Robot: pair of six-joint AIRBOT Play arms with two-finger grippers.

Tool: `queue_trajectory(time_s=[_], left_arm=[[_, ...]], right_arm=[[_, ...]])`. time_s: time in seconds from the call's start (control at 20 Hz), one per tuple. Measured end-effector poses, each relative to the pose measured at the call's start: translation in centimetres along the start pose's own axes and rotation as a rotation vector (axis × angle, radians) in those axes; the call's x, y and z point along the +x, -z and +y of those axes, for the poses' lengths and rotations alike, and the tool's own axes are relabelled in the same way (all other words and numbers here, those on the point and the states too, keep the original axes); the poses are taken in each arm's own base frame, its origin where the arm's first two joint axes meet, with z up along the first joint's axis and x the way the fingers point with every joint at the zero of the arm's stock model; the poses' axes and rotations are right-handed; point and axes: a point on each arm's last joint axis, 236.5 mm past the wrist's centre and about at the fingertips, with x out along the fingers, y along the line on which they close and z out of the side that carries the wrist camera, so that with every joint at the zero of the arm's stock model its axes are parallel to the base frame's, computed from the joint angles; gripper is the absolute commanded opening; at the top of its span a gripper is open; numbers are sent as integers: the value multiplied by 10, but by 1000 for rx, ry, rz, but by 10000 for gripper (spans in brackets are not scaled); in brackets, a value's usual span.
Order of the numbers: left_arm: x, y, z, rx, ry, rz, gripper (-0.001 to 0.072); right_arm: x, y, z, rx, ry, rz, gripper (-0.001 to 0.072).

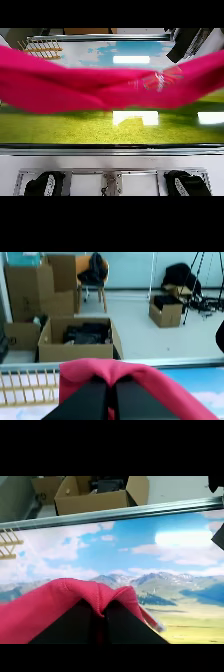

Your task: Fold the clothes and pants, and hang the long-sleeved shirts on hangers.

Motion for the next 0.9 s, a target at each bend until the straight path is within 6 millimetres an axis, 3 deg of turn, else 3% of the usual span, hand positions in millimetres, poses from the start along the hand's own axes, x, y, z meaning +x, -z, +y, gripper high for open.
queue_trajectory(time_s=[0.1, 0.25, 0.4, 0.65, 0.7, 0.75, 0.8, 0.85, 0.9], left_arm=[[3, -1, 2, -7, -2, -1, 7], [39, 39, 19, -77, -1, 119, 7], [99, 125, 32, -175, 42, 351, 8], [189, 288, 23, -297, 121, 730, 8], [207, 311, 21, -308, 129, 769, 58], [224, 333, 17, -316, 139, 808, 375], [239, 351, 14, -322, 149, 835, 610], [254, 365, 10, -333, 158, 859, 624], [266, 374, 8, -346, 162, 877, 624]], right_arm=[[-5, 11, -2, 25, 15, 47, 18], [12, 45, -15, 79, 57, 202, 18], [52, 97, -36, 133, 117, 428, 18], [152, 183, -82, 165, 190, 728, 27], [175, 195, -91, 168, 198, 747, 106], [199, 206, -100, 172, 204, 752, 317], [221, 214, -108, 175, 207, 747, 527], [238, 219, -113, 176, 207, 739, 607], [254, 222, -119, 178, 210, 726, 612]])
